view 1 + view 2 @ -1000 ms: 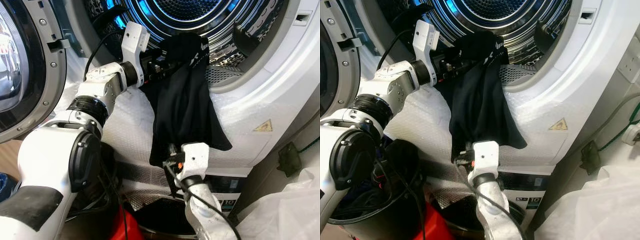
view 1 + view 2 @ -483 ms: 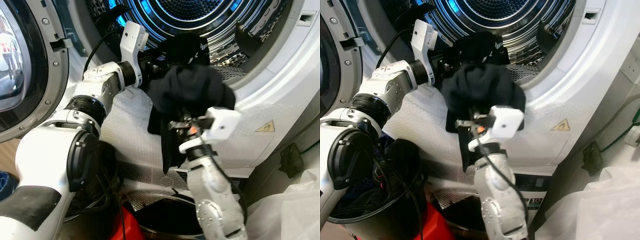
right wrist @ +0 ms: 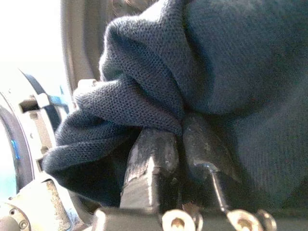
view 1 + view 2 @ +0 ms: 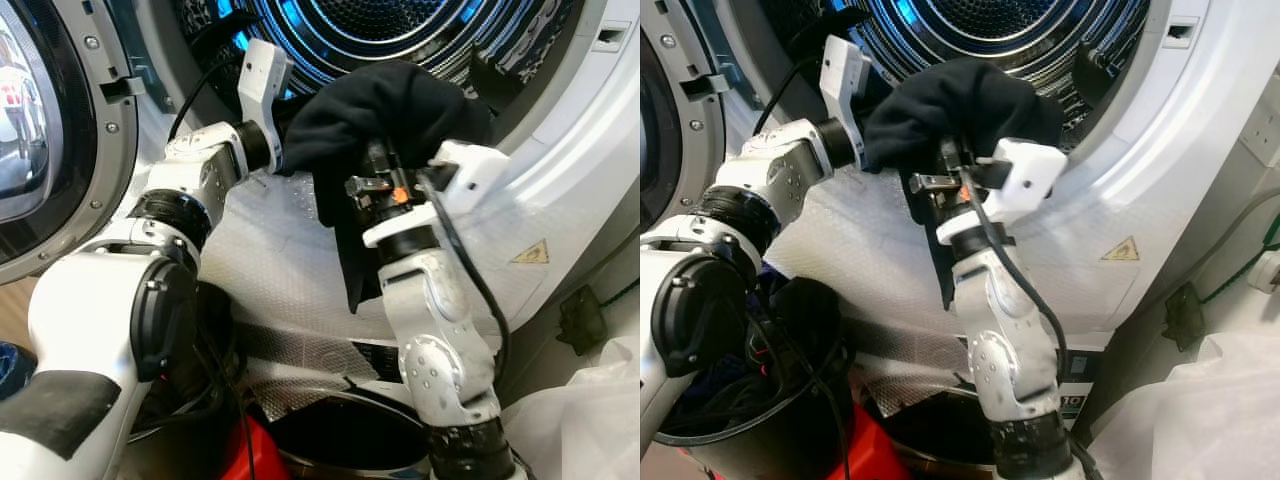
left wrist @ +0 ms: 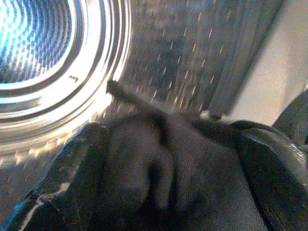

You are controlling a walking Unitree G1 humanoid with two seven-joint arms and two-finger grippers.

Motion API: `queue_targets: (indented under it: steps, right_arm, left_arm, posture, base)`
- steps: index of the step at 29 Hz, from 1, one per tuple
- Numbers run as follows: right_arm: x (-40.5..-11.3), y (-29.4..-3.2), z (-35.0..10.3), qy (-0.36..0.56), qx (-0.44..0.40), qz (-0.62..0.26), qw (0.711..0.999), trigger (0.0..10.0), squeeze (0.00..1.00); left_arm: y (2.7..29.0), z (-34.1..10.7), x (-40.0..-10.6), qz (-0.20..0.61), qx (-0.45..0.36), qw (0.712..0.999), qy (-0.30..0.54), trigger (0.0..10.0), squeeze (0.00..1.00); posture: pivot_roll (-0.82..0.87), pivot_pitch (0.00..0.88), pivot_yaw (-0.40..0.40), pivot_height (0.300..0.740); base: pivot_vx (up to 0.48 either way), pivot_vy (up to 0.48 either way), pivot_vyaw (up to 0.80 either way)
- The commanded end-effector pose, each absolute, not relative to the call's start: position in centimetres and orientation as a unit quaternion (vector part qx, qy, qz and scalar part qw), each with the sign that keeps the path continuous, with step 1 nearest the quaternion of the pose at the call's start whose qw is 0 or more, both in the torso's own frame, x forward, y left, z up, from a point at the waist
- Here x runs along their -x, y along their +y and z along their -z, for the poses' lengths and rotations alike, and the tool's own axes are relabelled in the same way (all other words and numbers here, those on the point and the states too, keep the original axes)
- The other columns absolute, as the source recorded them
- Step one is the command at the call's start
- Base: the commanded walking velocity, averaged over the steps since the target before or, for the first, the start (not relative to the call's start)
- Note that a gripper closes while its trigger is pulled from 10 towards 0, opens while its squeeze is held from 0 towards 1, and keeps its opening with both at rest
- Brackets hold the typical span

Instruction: Clothes washing

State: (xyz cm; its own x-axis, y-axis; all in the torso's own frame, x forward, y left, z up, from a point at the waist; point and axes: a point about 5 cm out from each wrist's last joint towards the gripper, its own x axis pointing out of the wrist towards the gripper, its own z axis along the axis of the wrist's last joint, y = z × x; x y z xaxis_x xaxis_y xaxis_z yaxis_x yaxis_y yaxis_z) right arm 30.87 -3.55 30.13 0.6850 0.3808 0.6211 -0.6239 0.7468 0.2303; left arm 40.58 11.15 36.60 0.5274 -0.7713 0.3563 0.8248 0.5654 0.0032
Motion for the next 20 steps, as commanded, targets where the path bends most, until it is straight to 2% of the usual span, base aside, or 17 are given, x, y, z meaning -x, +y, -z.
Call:
queue_targets:
  steps: [1, 2, 3, 10, 11, 15, 16, 20]
  right_arm:
    - [-31.4, -1.5, -29.7, -0.246, -0.230, -0.295, 0.894, 0.0, 0.00]
    - [-31.7, -1.1, -29.6, -0.243, -0.231, -0.291, 0.896, 0.0, 0.00]
    - [-31.8, -0.9, -29.6, -0.242, -0.233, -0.290, 0.896, 0.0, 0.00]
    - [-32.5, -0.5, -30.0, -0.239, -0.272, -0.263, 0.894, 0.0, 0.00]
    - [-32.6, -0.4, -29.9, -0.232, -0.287, -0.256, 0.894, 0.0, 0.00]
    - [-32.8, -0.2, -29.5, -0.215, -0.316, -0.247, 0.891, 0.0, 0.00]
    - [-32.9, 0.1, -29.3, -0.206, -0.330, -0.242, 0.889, 0.0, 0.00]
    - [-33.1, 0.5, -29.1, -0.198, -0.337, -0.238, 0.889, 0.0, 0.00]
  left_arm:
    - [10.6, -40.8, -39.3, 0.499, 0.103, 0.829, -0.229, 10.0, 1.00]
    - [10.5, -41.7, -38.9, 0.517, 0.114, 0.812, -0.245, 10.0, 1.00]
    - [10.5, -41.9, -38.8, 0.522, 0.117, 0.807, -0.249, 10.0, 1.00]
    - [10.2, -43.0, -38.5, 0.518, 0.121, 0.802, -0.270, 10.0, 1.00]
    - [10.1, -43.0, -38.4, 0.524, 0.133, 0.797, -0.270, 10.0, 0.00]
    - [9.8, -43.1, -38.3, 0.540, 0.170, 0.780, -0.268, 10.0, 0.00]
    - [9.6, -43.2, -38.2, 0.554, 0.181, 0.768, -0.265, 10.0, 0.00]
    - [9.2, -42.9, -37.9, 0.577, 0.154, 0.760, -0.258, 10.0, 0.00]
  posture:
    - [-0.06, 0.000, 0.036, 0.740]
    - [-0.05, 0.000, 0.034, 0.740]
    - [-0.05, 0.000, 0.034, 0.740]
    - [-0.03, 0.005, 0.027, 0.740]
    - [-0.02, 0.005, 0.027, 0.740]
    - [-0.02, 0.008, 0.026, 0.740]
    - [-0.02, 0.011, 0.026, 0.740]
    - [-0.01, 0.012, 0.025, 0.740]
  base:
    - [0.000, 0.000, 0.00]
    - [0.000, 0.000, 0.00]
    - [0.000, 0.000, 0.00]
    - [0.000, 0.000, 0.00]
    - [0.000, 0.000, 0.00]
    - [0.000, 0.000, 0.00]
    - [0.000, 0.000, 0.00]
    - [0.000, 0.000, 0.00]
